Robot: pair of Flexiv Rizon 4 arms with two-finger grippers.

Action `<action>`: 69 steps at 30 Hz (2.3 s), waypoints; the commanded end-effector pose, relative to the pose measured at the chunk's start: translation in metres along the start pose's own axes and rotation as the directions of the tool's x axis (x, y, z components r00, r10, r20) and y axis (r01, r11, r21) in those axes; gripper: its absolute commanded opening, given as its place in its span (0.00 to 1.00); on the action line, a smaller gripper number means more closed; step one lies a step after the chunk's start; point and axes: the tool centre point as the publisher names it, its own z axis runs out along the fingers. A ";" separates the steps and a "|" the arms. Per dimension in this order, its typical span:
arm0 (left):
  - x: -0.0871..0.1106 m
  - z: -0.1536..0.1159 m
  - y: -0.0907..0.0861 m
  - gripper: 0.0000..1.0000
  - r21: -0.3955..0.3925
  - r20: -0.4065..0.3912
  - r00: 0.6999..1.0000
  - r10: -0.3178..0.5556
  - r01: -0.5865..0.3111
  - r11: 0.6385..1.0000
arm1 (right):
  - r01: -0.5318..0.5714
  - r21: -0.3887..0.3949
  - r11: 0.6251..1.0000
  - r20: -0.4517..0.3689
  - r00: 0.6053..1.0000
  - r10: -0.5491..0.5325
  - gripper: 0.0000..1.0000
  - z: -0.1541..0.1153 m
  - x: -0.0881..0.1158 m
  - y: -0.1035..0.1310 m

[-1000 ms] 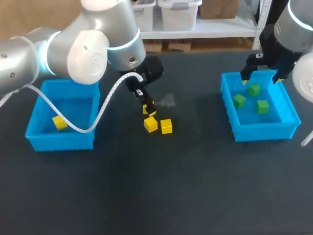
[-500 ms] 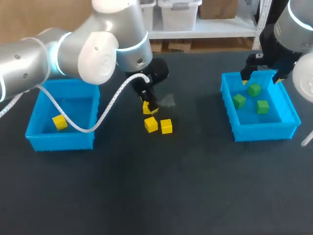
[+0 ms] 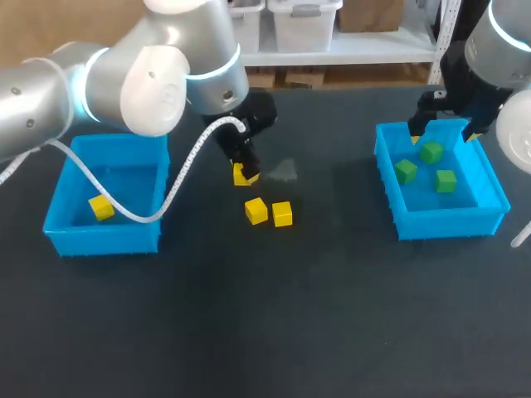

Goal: Put the green cubes in the right bin and the yellow cubes in the left bin.

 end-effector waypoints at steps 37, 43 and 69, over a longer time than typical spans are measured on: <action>0.173 -0.130 0.068 0.00 -0.162 0.170 0.916 -0.362 0.388 0.907 | -0.001 0.001 1.000 0.004 1.000 0.001 1.00 -0.001 0.002 0.000; 0.193 -0.117 0.062 0.31 -0.157 0.145 0.907 -0.395 0.415 0.896 | -0.001 0.001 1.000 0.004 1.000 0.001 1.00 -0.001 0.002 0.000; 0.099 -0.103 0.023 1.00 -0.054 0.182 0.961 -0.209 0.222 0.974 | -0.001 0.001 1.000 0.004 1.000 0.001 1.00 -0.001 0.002 0.000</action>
